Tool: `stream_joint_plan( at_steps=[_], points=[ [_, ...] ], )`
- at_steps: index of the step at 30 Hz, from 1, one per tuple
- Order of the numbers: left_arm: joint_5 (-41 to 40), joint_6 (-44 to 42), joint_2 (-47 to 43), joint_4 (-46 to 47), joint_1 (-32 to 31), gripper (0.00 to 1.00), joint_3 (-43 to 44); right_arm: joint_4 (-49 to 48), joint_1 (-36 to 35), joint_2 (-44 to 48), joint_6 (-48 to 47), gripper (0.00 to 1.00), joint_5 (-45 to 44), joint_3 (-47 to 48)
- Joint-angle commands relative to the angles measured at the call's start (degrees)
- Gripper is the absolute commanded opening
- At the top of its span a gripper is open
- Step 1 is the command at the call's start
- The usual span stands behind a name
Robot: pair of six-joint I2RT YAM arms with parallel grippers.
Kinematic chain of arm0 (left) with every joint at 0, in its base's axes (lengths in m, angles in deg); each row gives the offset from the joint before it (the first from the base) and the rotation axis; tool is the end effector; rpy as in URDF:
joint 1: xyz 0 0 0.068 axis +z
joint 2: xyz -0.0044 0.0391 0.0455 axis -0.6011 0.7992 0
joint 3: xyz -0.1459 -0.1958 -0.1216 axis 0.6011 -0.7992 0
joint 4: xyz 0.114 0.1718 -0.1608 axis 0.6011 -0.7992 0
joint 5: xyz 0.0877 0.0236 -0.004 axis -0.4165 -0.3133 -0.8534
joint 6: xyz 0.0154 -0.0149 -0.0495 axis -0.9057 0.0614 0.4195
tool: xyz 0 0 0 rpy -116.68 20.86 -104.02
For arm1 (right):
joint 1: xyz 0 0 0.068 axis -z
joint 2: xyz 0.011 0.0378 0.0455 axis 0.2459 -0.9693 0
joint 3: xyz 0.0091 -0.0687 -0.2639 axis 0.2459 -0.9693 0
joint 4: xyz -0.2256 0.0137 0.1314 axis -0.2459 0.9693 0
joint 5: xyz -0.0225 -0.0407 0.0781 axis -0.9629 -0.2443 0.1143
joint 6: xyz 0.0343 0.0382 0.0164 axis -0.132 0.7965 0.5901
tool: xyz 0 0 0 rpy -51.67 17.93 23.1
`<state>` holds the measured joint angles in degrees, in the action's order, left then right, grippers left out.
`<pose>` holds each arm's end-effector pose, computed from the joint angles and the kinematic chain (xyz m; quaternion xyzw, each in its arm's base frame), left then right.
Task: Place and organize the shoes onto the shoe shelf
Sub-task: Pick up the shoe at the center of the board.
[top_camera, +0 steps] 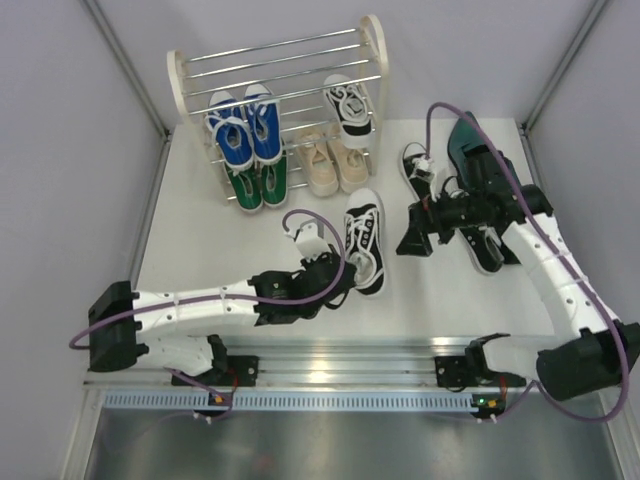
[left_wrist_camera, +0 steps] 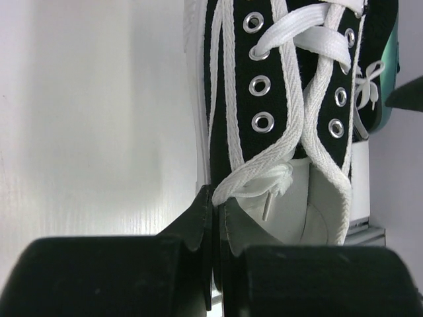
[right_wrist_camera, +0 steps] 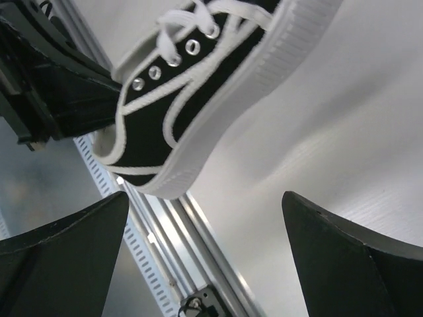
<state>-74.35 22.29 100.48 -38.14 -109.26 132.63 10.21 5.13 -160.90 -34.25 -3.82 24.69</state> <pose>0.1042 -0.2547 0.2713 -0.1215 0.8513 -0.2997 0.4131 0.2245 0.0634 0.3333 -0.3165 0.8292 0.3871 0.2497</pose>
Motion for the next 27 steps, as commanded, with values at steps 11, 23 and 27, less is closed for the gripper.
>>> stream_joint_plan(
  at_steps=[11, 23, 27],
  points=[
    [-6.61, 6.84, -2.83, 8.03, -0.20, 0.00, 1.05, -21.60, -24.72, -0.30, 30.34, 0.99, -29.78, -0.68],
    [-3.62, 1.83, -9.07, 28.30, -0.11, 0.00, -9.13, -24.69, -25.79, -4.26, 31.66, 0.35, -23.20, -1.66],
    [-1.34, 0.60, -11.18, 34.30, -0.11, 0.23, -13.44, -24.08, -25.44, -3.30, 26.67, 0.00, -19.51, -0.69]
  ],
)
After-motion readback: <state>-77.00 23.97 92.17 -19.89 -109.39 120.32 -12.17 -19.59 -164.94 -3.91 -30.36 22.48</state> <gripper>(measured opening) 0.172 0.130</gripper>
